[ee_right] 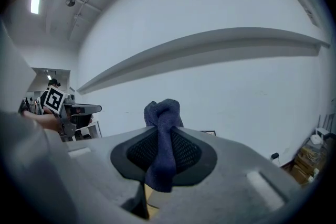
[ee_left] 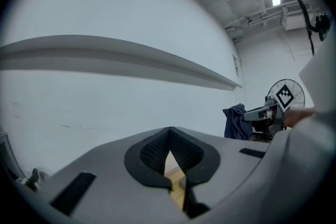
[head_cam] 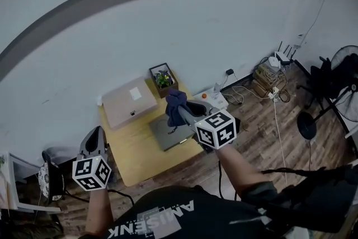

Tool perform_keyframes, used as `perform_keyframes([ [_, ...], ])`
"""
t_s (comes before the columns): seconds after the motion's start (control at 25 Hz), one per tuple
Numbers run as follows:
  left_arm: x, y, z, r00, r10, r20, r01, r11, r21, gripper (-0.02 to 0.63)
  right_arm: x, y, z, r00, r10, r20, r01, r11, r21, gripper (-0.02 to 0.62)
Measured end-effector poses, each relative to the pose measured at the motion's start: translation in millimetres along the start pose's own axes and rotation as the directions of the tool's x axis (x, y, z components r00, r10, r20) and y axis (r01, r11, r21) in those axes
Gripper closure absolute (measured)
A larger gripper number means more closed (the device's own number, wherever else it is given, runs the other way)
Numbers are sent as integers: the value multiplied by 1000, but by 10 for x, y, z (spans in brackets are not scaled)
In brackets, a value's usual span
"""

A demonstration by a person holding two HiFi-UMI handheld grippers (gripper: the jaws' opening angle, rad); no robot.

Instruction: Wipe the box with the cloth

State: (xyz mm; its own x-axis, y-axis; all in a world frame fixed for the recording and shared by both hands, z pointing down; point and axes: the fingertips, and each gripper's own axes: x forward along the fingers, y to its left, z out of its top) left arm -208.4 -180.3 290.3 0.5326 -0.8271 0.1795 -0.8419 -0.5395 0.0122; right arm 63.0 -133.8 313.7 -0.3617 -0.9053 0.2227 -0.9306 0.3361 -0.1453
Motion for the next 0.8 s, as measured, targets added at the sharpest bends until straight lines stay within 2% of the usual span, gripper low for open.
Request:
perform_keyframes([
  [0.28,-27,22,-134,999,36,-12,-36,999,-23,606,72,-8,38,1000,16,0,-16,1000,-9,526],
  [0.56,-17,-7,-95,999,47,-5,-46,999,20,606,56,-128,55,1000,-14,4,14,1000,-2,526],
  [0.8,-136,26,-212,999,49,0,-49,999,8,606,57,-29,-5,1000,-9,25,9,1000,21,526],
])
